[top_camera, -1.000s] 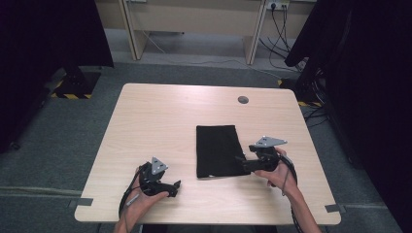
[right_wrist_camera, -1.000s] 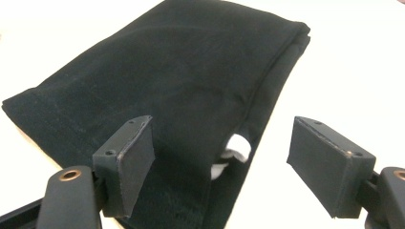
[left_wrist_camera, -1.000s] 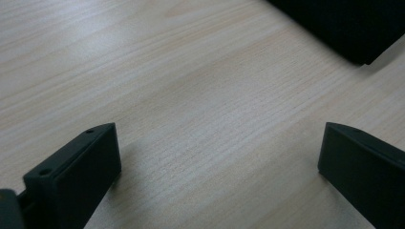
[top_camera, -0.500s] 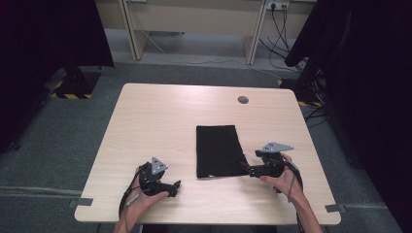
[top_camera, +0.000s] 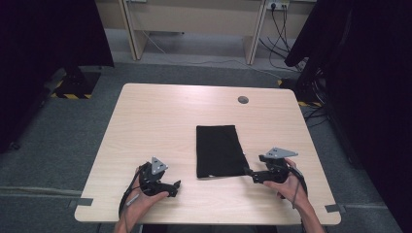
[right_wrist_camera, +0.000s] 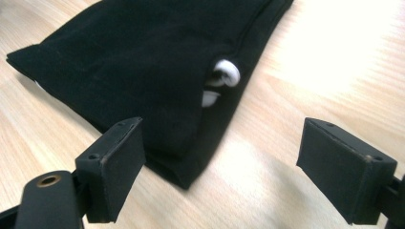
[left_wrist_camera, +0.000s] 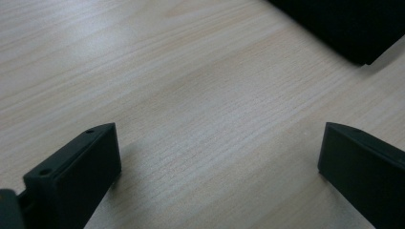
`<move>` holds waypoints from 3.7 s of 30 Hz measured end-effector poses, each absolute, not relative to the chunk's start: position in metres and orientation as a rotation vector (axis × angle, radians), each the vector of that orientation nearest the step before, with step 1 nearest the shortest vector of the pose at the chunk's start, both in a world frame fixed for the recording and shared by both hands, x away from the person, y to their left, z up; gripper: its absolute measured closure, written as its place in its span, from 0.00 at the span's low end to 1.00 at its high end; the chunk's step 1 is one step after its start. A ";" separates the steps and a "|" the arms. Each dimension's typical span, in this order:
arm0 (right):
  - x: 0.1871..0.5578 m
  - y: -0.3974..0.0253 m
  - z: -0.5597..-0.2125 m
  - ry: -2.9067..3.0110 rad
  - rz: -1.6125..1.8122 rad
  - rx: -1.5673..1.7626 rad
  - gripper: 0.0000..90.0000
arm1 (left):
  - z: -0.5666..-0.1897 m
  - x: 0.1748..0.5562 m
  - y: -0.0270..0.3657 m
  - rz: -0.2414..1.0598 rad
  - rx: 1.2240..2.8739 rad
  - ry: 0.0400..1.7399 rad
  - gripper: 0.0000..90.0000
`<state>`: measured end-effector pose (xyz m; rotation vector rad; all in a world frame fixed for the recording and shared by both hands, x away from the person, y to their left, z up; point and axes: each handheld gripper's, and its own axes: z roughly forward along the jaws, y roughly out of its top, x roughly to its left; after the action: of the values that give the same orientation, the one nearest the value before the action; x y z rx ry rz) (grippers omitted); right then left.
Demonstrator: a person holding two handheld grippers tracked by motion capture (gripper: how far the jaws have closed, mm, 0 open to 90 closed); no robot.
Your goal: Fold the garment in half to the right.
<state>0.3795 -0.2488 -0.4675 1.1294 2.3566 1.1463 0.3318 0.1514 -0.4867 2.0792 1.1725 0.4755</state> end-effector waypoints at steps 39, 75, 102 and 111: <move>0.338 -0.279 -0.479 2.340 0.980 1.170 0.17 | -0.487 0.332 0.151 0.475 2.079 1.172 0.00; 0.298 -0.294 -0.480 2.310 0.974 1.204 0.16 | -0.487 0.332 0.151 0.476 2.080 1.173 0.00; 0.279 -0.298 -0.481 2.296 0.986 1.209 0.16 | -0.487 0.332 0.151 0.477 2.079 1.174 0.00; 0.278 -0.299 -0.481 2.296 0.987 1.204 0.16 | -0.487 0.332 0.151 0.477 2.079 1.174 0.00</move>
<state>0.2785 -0.2986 -0.4808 1.2045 2.2955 0.9866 0.3318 0.1515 -0.4867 2.0794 1.1741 0.4767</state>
